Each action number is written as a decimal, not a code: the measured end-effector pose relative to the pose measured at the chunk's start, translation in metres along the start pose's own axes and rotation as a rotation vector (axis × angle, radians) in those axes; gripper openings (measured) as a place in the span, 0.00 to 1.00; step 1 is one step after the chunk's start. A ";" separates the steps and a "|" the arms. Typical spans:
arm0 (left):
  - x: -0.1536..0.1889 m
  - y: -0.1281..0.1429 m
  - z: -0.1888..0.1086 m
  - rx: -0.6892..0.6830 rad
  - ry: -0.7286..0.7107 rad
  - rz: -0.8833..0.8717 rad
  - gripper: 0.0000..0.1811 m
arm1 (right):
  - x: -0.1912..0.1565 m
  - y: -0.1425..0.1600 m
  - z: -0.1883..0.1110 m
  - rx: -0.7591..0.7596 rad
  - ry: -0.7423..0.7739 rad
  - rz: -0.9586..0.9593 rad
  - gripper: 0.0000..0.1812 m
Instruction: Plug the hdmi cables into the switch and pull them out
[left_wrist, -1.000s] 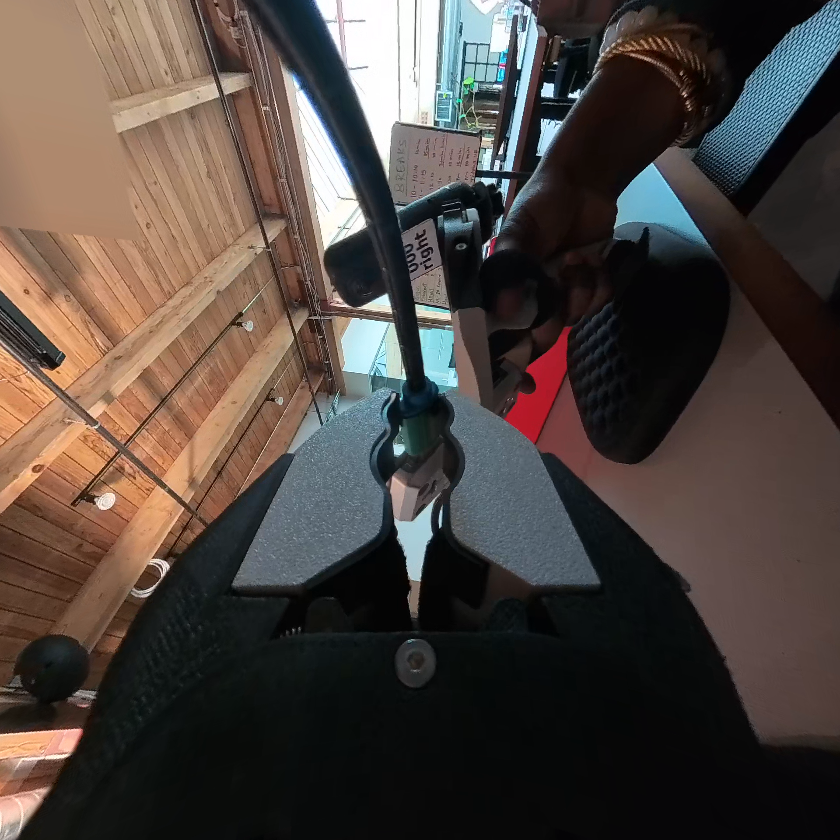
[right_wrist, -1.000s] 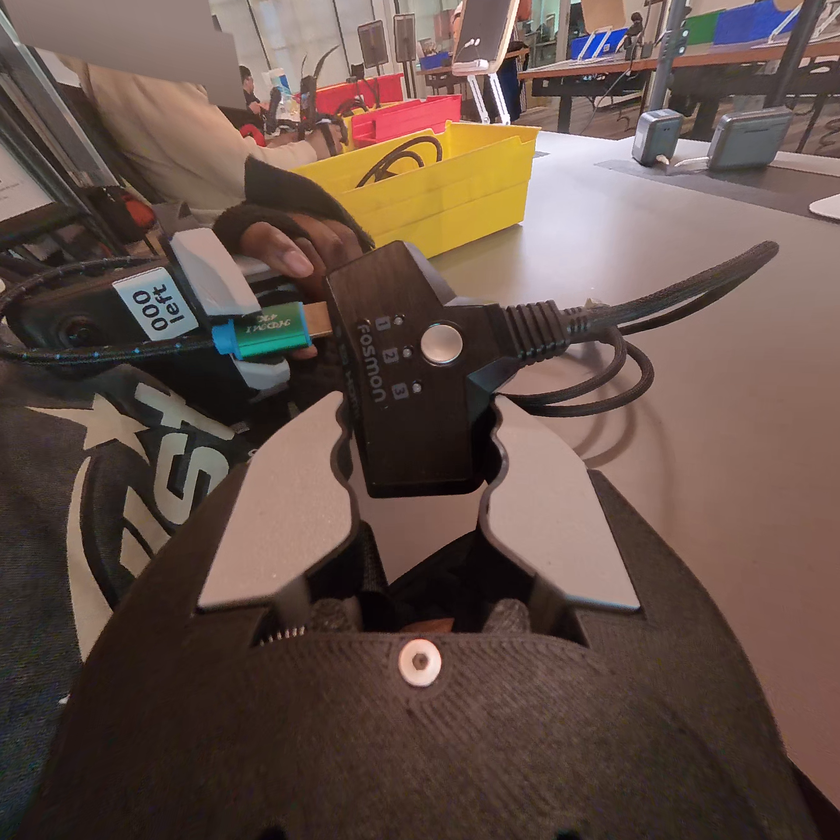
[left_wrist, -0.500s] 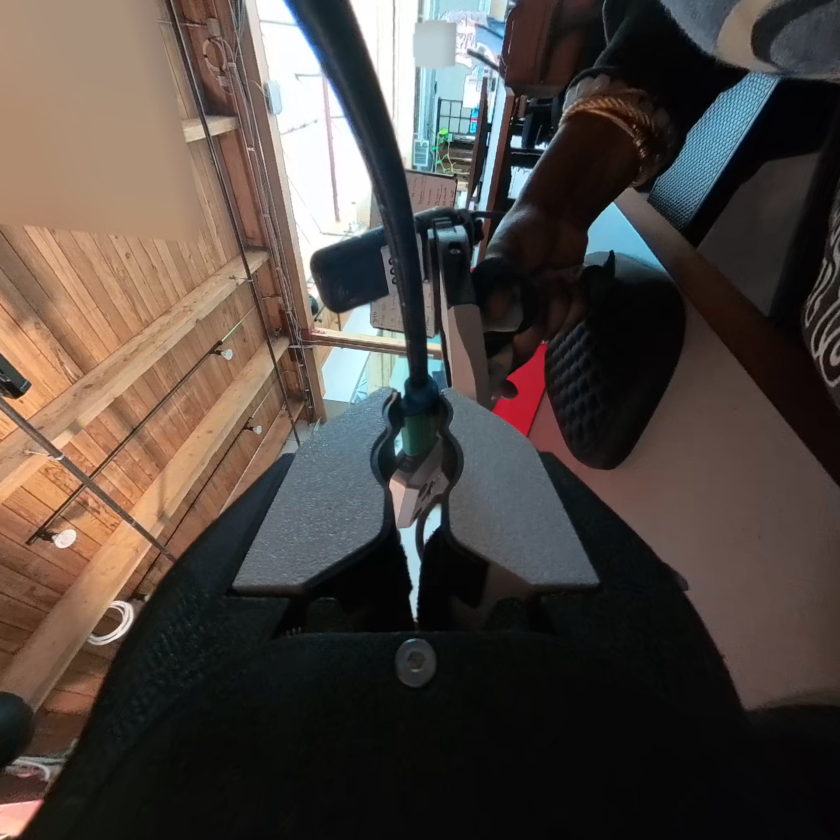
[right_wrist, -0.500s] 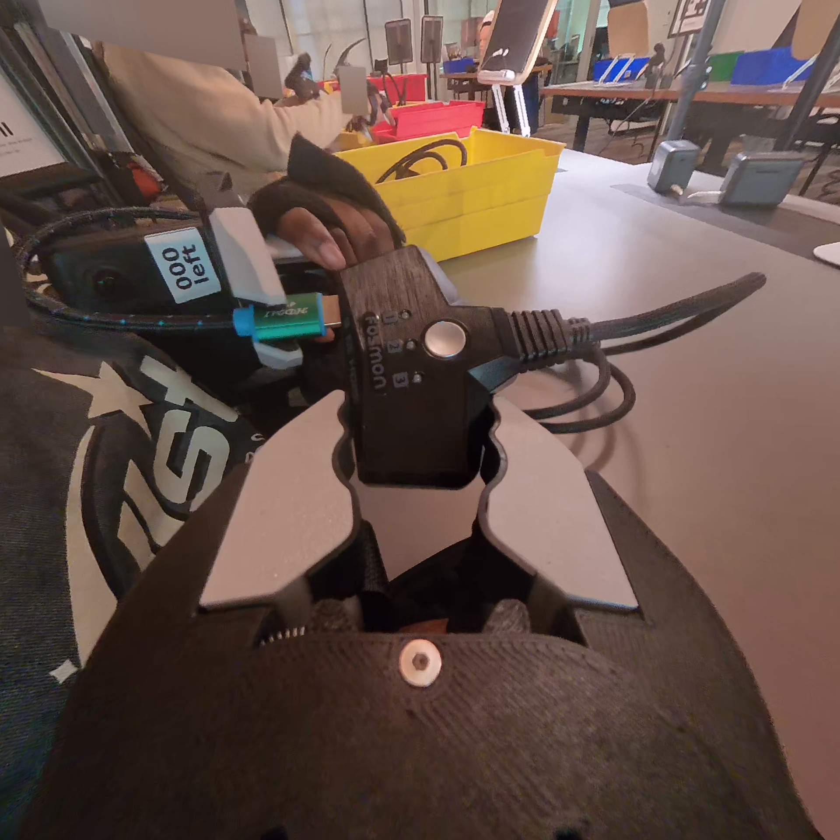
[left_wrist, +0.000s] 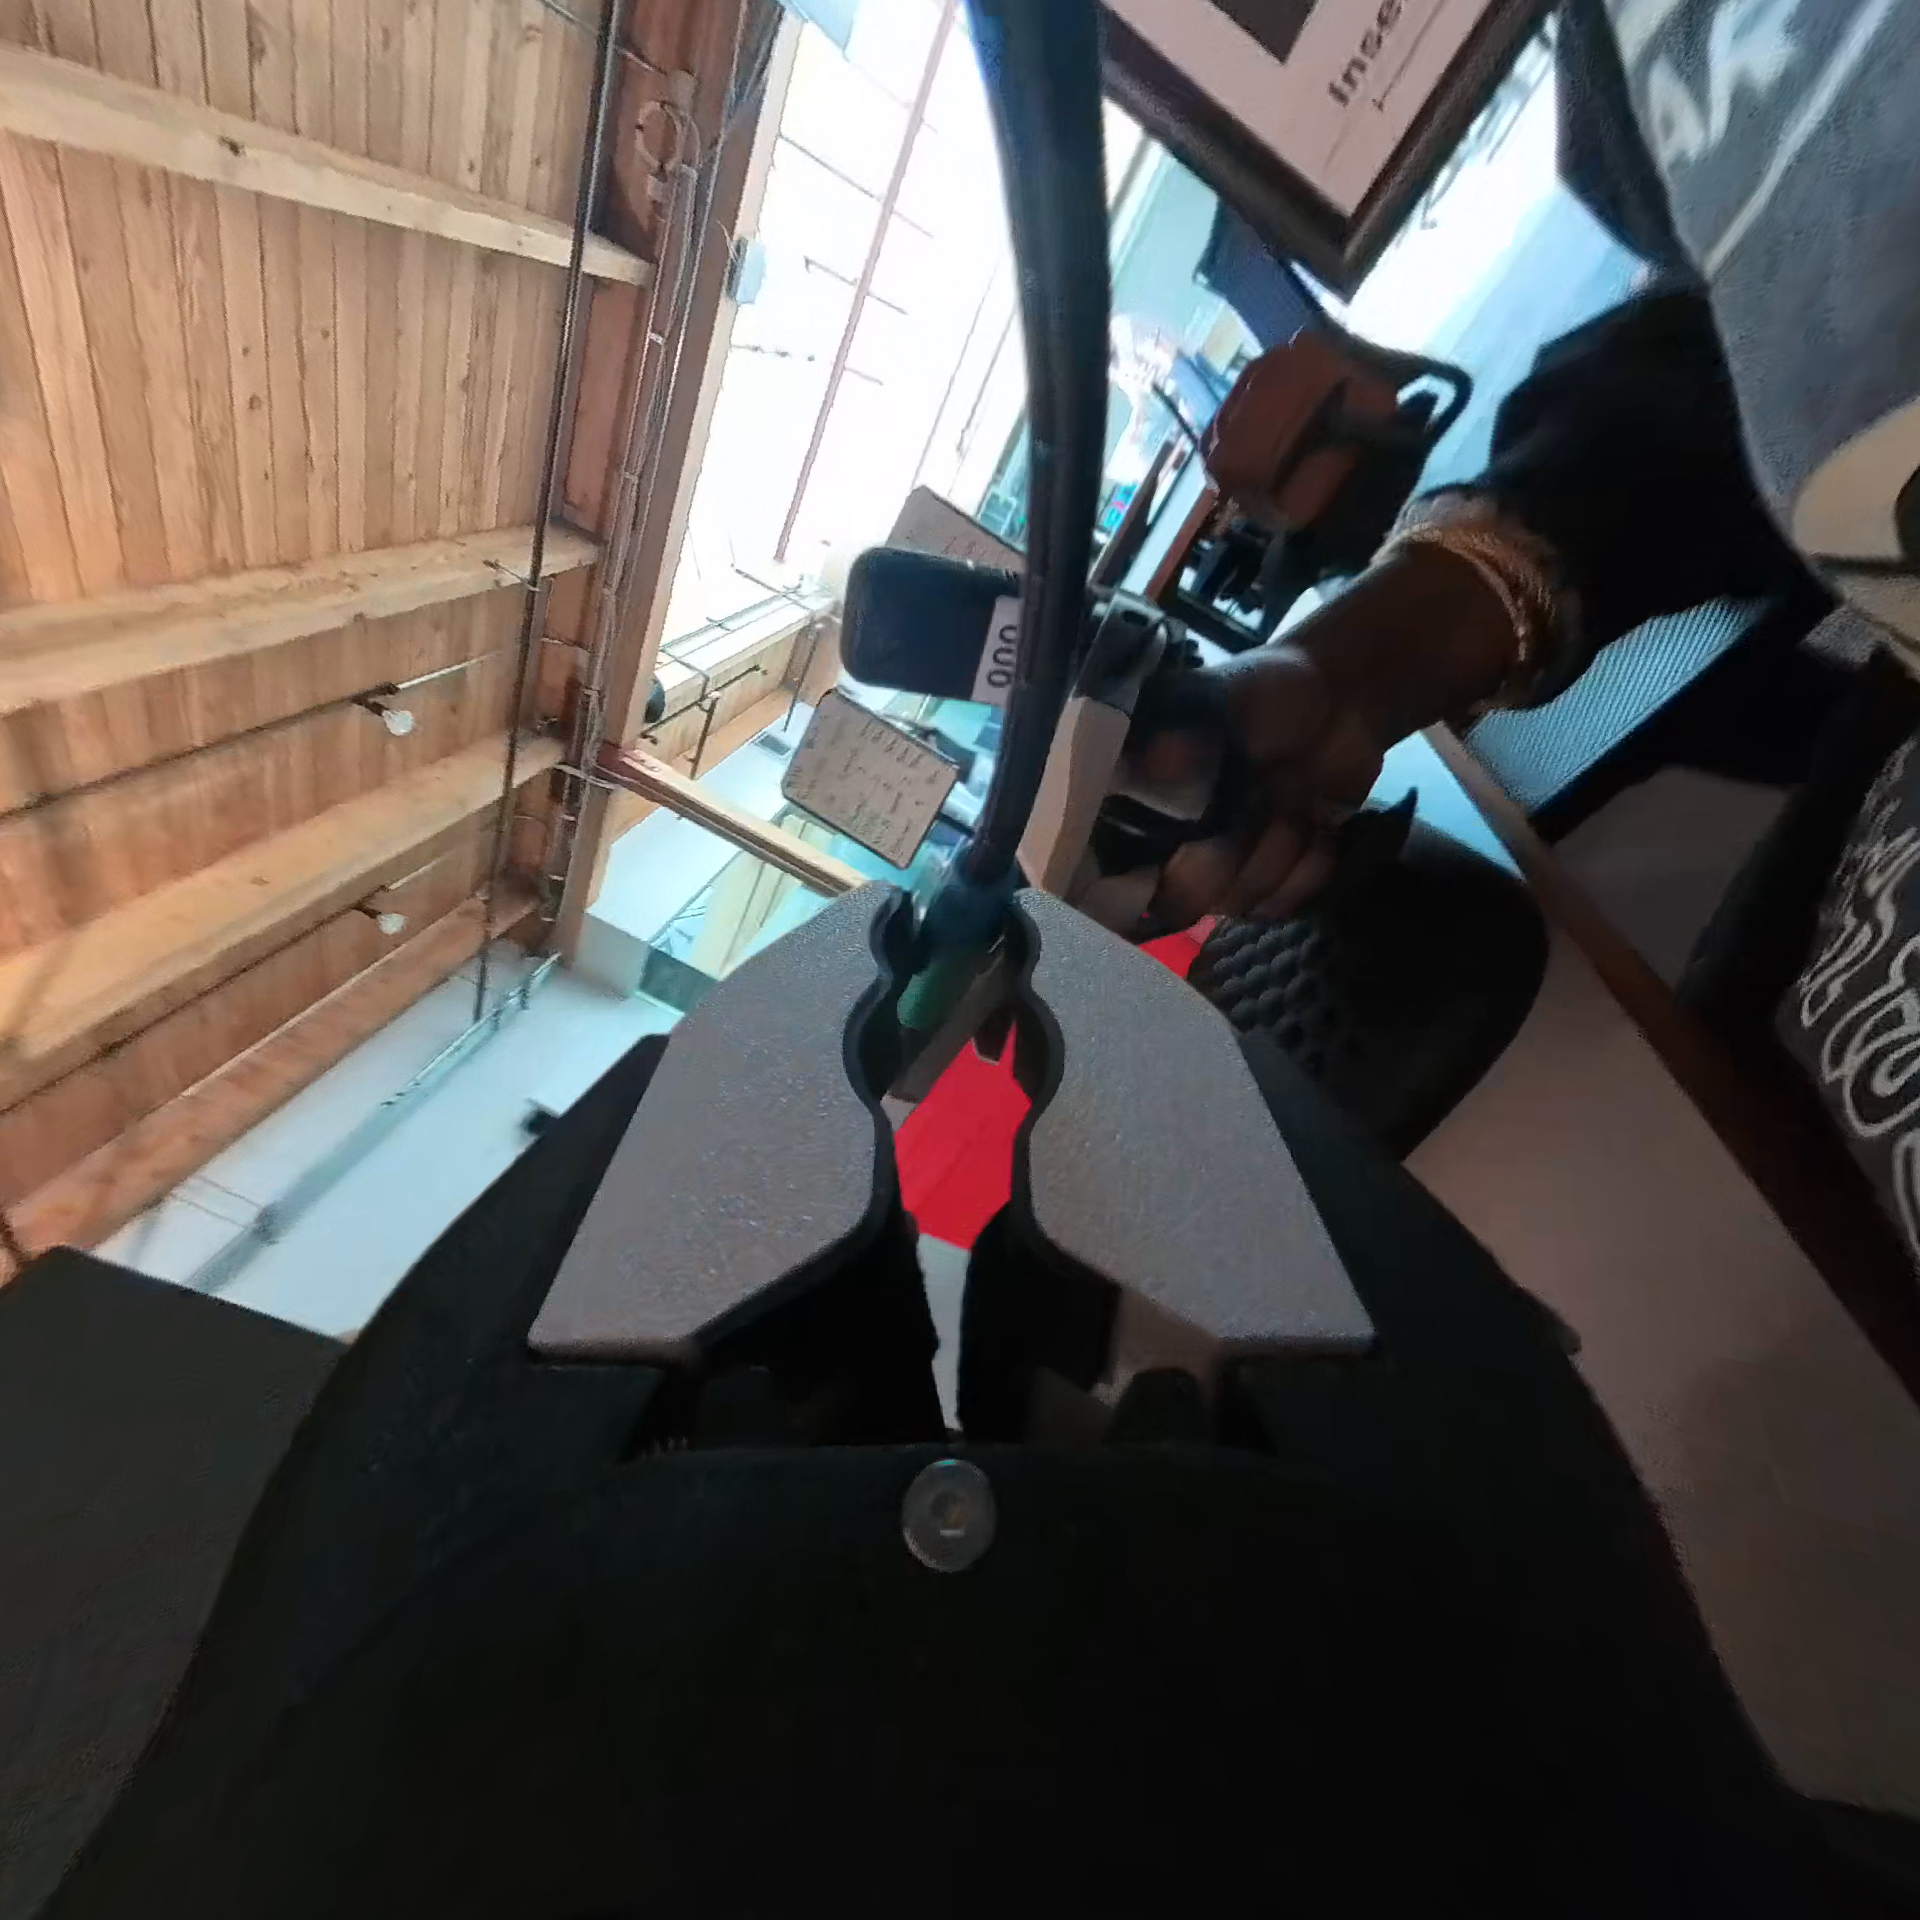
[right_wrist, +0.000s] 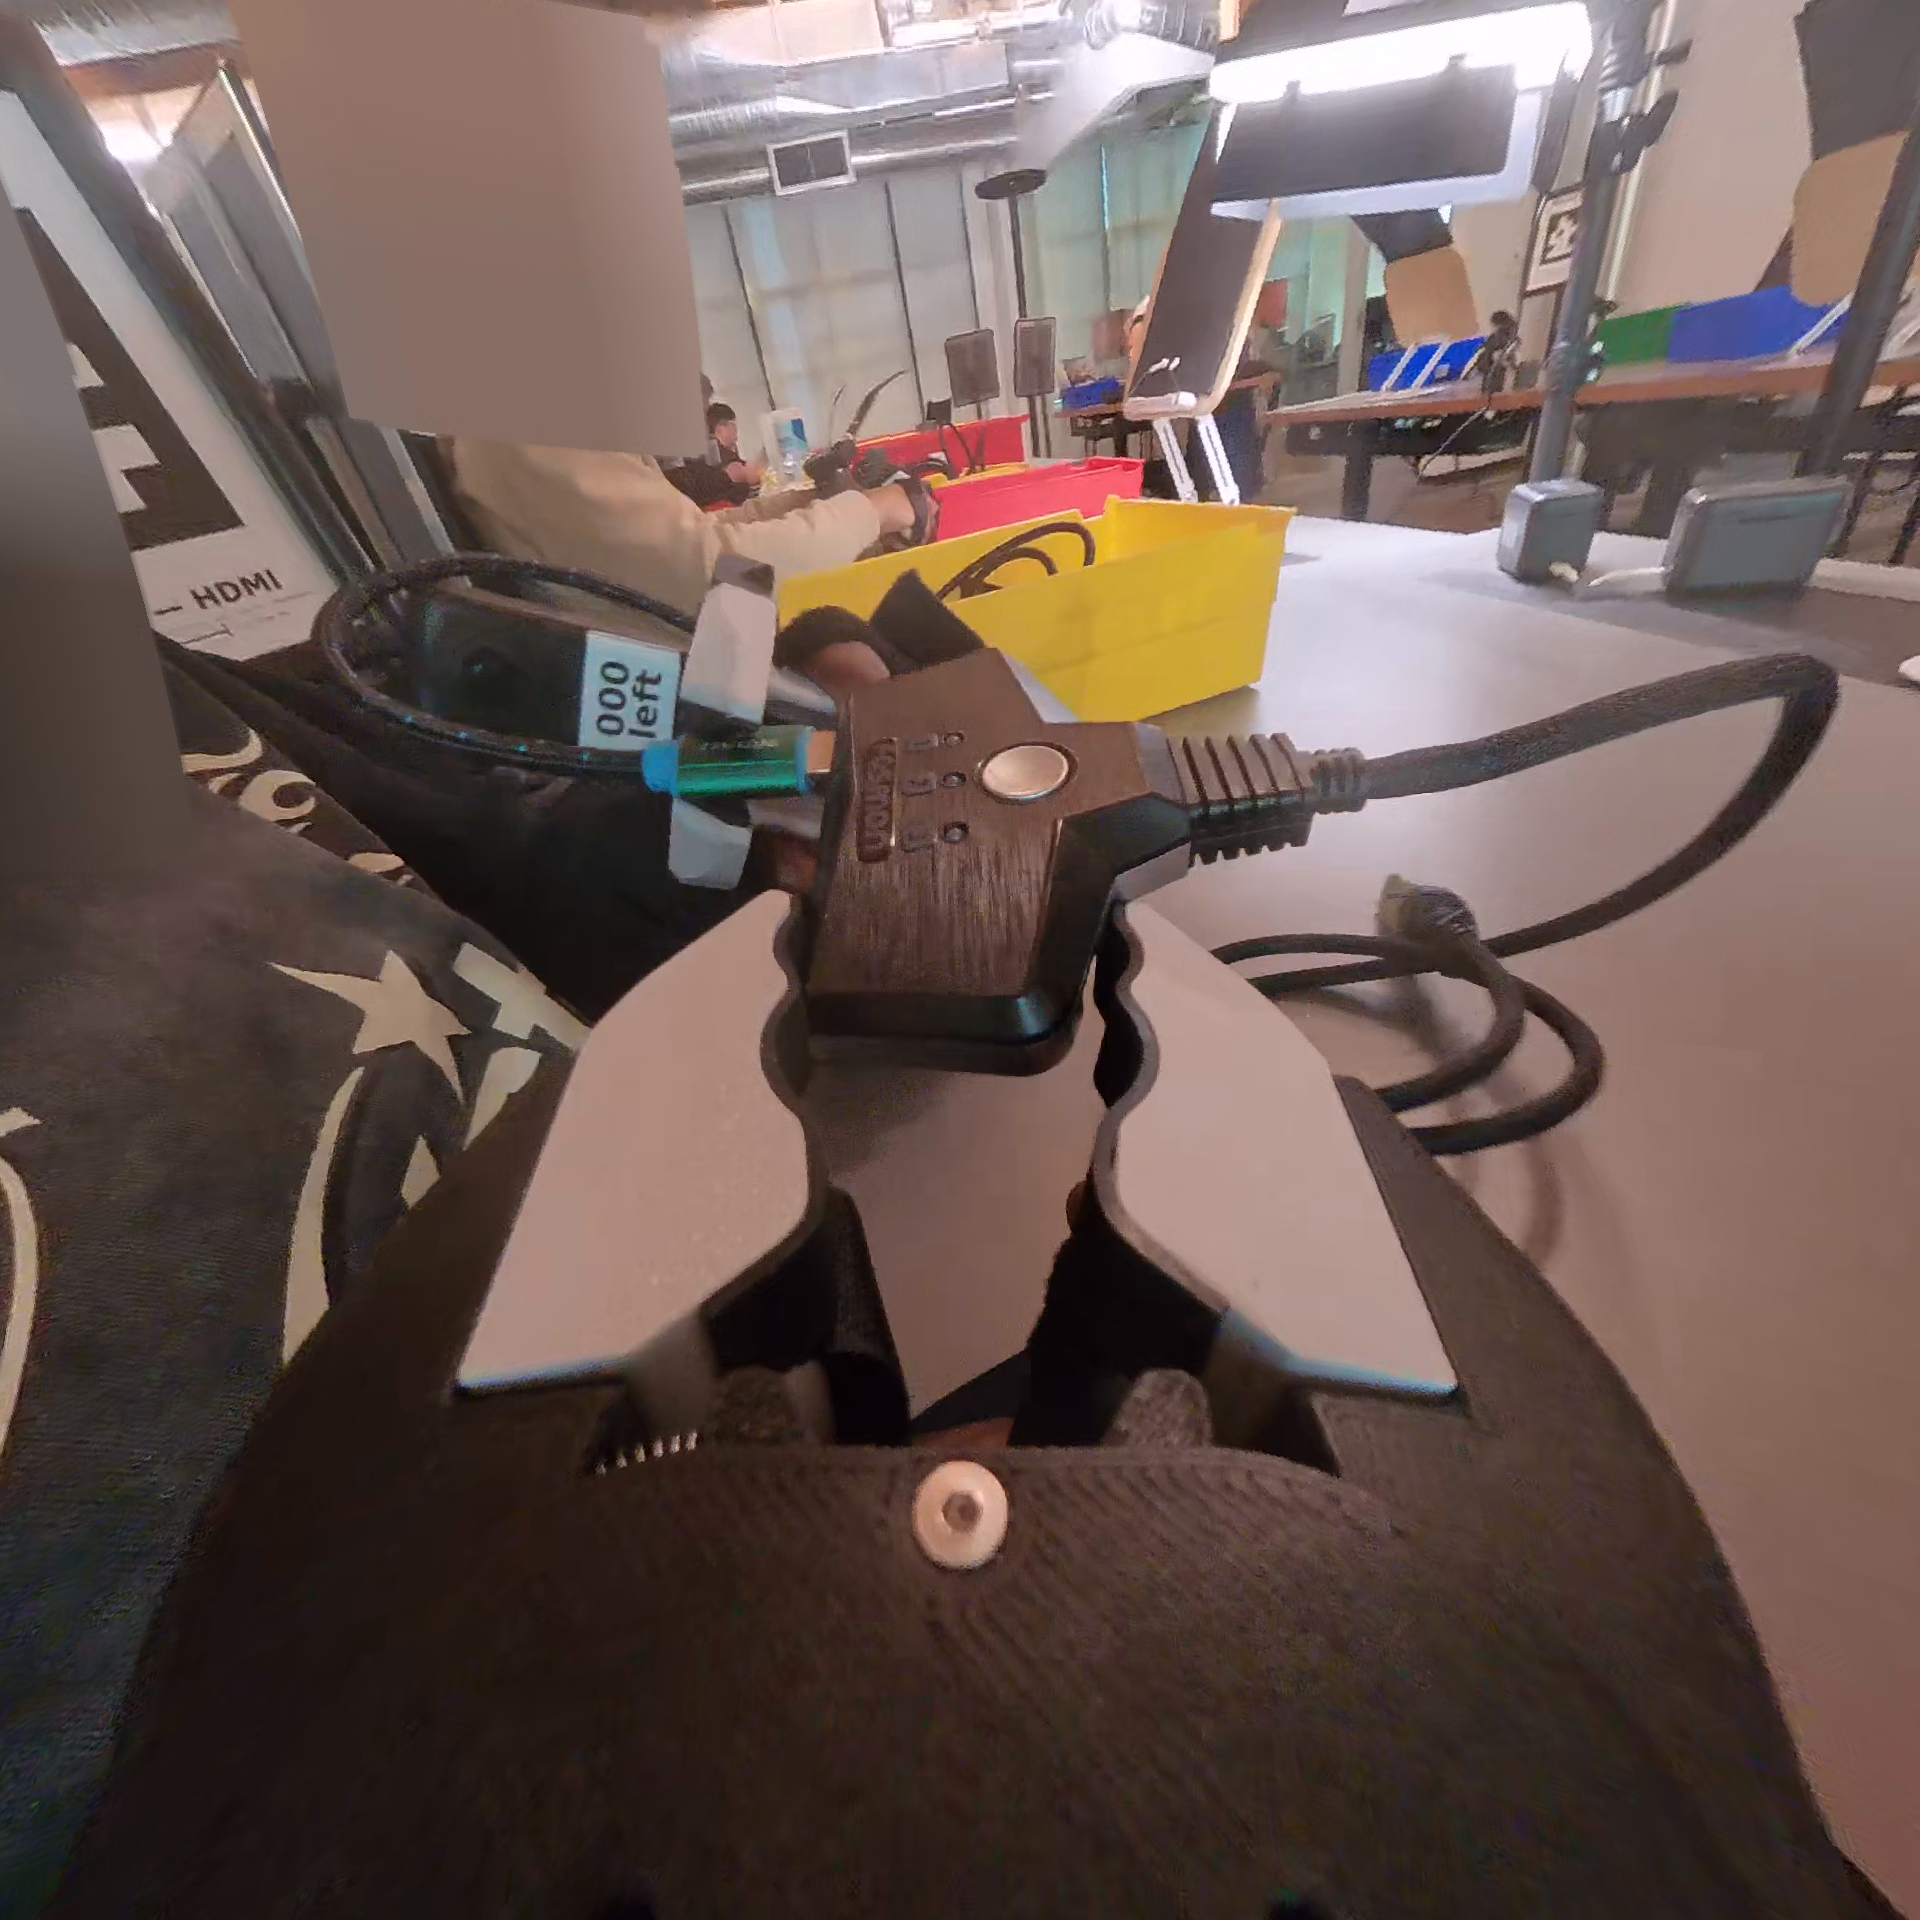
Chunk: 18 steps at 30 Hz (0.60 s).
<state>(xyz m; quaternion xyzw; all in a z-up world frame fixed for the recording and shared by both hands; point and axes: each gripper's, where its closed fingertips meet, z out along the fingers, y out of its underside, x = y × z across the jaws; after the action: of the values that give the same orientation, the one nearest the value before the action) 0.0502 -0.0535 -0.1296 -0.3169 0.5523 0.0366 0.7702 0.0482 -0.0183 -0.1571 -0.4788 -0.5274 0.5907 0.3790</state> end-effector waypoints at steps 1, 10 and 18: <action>-0.001 -0.001 0.000 0.010 -0.001 -0.003 0.09 | -0.001 0.000 0.001 -0.002 -0.011 0.010 0.30; -0.004 0.019 -0.001 -0.090 -0.049 0.089 0.08 | 0.012 0.000 0.002 0.020 0.057 0.086 0.30; -0.023 0.032 0.013 -0.208 -0.171 -0.185 0.12 | 0.020 -0.011 -0.001 0.139 0.003 0.306 0.30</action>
<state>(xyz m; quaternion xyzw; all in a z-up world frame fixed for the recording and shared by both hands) 0.0393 -0.0144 -0.1210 -0.4402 0.4463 0.0494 0.7776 0.0434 0.0030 -0.1494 -0.5272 -0.4058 0.6756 0.3178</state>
